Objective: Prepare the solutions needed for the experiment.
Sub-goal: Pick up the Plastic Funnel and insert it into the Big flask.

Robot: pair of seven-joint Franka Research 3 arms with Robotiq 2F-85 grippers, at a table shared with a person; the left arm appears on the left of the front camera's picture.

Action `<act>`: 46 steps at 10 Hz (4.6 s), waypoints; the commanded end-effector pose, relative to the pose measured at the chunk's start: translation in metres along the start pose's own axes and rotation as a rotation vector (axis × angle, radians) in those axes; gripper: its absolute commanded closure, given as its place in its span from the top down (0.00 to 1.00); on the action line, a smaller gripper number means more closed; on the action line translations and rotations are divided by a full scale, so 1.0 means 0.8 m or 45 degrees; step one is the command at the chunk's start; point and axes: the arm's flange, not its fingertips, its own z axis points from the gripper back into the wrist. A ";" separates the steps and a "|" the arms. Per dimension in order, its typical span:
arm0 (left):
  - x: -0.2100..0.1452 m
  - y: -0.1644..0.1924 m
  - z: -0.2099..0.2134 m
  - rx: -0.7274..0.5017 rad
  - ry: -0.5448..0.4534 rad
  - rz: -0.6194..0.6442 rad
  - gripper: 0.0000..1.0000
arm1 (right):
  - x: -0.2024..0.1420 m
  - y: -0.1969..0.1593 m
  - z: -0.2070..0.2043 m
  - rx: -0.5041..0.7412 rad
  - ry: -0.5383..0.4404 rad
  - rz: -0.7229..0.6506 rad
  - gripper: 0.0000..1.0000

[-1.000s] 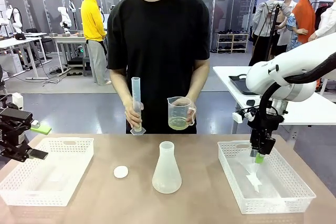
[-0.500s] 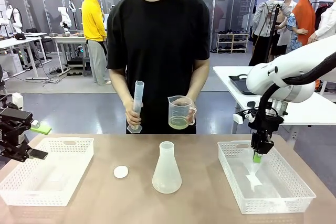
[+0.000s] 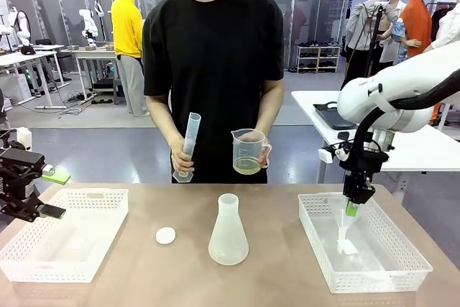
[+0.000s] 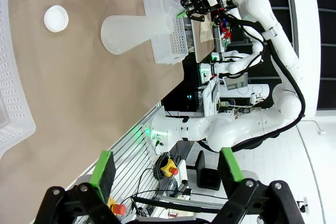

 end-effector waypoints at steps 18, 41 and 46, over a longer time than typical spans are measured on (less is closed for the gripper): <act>0.002 -0.005 0.000 -0.030 -0.009 -0.013 1.00 | 0.159 0.214 0.128 -0.896 0.170 0.434 0.06; 0.002 -0.005 0.000 -0.030 -0.009 -0.013 1.00 | 0.302 0.263 0.049 -0.953 -0.016 1.390 0.06; 0.002 -0.005 0.000 -0.030 -0.009 -0.013 1.00 | 0.295 0.253 0.023 -0.917 -0.053 1.375 0.06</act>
